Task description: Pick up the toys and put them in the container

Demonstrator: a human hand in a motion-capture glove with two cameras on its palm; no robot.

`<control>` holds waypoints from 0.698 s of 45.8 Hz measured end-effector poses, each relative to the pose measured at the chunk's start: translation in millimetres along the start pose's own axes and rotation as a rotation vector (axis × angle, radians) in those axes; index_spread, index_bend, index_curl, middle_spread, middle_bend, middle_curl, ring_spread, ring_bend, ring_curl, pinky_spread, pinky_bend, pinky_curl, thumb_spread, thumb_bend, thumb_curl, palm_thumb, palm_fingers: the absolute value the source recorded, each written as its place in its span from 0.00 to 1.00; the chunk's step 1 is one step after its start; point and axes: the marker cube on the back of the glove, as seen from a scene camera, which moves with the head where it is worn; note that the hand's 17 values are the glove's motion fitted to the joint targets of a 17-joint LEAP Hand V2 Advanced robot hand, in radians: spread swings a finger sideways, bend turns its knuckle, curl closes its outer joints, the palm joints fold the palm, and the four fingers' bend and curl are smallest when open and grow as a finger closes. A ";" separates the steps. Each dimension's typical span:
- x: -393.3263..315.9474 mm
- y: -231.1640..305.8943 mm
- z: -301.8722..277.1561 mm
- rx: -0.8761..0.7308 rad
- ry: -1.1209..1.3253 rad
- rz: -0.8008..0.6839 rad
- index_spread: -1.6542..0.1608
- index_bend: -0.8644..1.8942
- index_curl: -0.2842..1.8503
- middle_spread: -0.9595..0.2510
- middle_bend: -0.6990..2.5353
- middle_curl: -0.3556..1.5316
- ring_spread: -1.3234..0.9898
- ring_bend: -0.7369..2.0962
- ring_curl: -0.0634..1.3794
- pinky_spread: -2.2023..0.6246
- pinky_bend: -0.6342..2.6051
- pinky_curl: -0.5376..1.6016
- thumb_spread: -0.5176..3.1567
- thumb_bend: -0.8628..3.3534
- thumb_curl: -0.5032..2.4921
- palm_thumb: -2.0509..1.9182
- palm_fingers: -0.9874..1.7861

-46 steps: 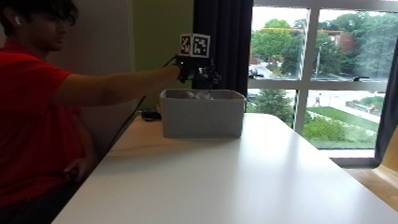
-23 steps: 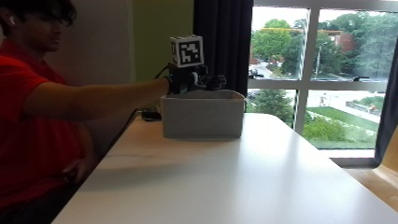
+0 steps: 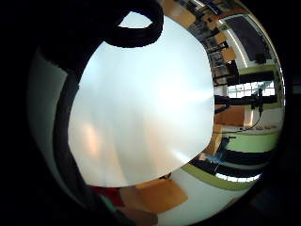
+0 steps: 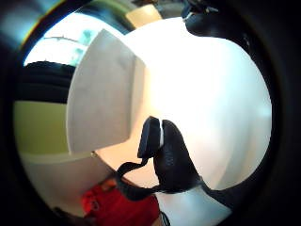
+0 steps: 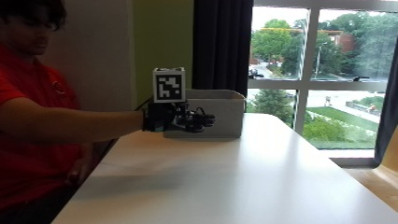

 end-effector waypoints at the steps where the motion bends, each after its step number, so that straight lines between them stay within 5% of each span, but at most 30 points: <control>1: -0.4 2.4 0.3 -0.001 -0.015 0.005 0.67 0.40 0.41 0.69 0.26 0.36 0.54 0.32 0.22 0.79 0.41 0.39 0.48 0.20 0.29 0.51 0.34; 32: 21.2 42.2 19.2 0.039 -0.130 0.142 0.67 0.43 0.39 0.70 0.27 0.34 0.53 0.32 0.21 0.79 0.39 0.40 0.48 0.20 0.28 0.51 0.34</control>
